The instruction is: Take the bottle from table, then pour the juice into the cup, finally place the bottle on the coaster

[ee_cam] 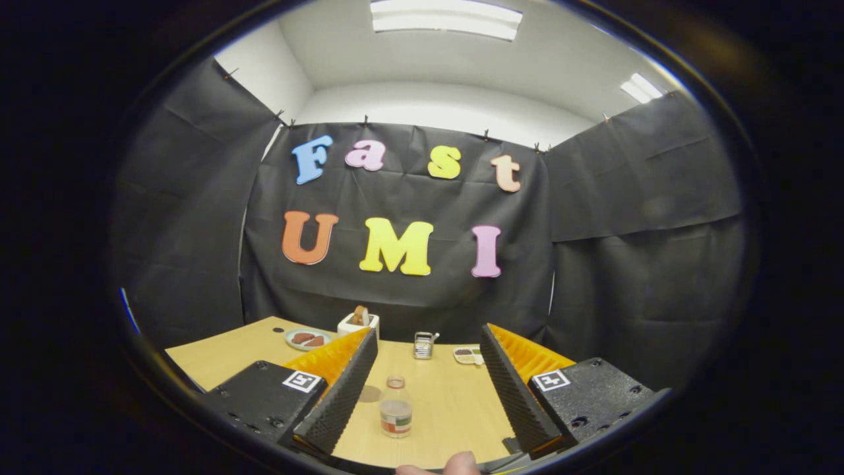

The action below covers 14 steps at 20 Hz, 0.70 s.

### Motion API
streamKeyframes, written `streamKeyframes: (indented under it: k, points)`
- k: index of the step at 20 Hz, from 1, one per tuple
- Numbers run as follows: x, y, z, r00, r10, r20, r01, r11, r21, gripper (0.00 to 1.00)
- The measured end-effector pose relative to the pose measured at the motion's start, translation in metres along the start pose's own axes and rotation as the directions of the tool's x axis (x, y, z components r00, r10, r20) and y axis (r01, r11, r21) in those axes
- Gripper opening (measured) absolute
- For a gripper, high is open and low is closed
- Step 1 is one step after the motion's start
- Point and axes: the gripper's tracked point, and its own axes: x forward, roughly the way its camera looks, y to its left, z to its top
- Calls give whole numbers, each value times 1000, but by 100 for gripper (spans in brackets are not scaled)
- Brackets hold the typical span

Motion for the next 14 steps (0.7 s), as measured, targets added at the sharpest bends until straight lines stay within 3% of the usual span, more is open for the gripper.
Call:
streamKeyframes:
  k: [8,14]
  points:
    - [13,15,-22,999,38,-18,-38,999,17,100]
    - [23,29,-68,997,71,-41,-69,997,40,100]
